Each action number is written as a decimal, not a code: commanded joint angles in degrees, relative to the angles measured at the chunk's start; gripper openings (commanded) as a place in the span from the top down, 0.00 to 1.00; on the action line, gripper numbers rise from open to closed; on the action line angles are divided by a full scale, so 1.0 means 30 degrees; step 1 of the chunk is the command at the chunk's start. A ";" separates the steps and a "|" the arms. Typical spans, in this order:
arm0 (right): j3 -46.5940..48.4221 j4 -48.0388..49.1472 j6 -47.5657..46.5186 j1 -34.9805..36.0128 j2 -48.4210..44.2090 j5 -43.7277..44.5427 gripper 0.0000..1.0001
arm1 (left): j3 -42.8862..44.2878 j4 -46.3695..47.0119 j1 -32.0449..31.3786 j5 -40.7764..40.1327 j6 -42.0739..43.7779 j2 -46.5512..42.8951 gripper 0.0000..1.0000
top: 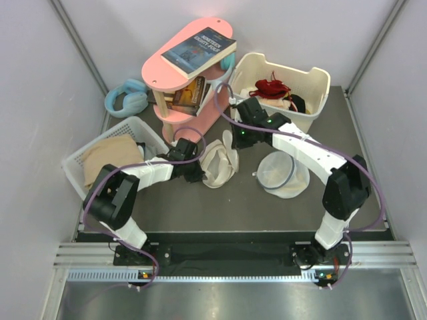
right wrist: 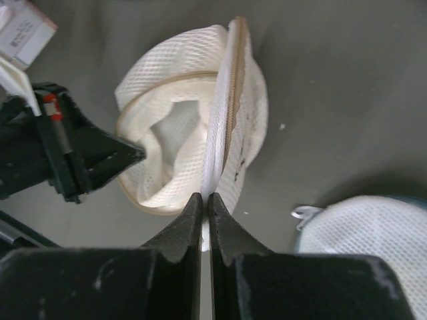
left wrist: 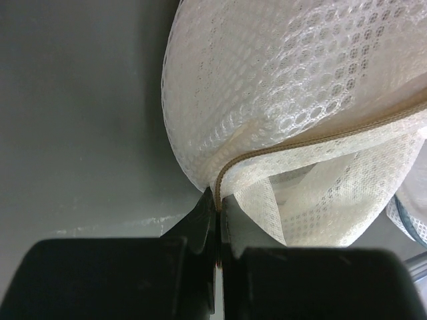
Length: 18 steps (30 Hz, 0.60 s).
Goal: Unzip the laundry bag and remove the bra
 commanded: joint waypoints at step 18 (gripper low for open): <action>-0.0449 0.4725 0.2907 0.2024 0.3071 -0.5295 0.96 | -0.0408 0.0296 0.0064 -0.0408 0.0283 -0.1213 0.89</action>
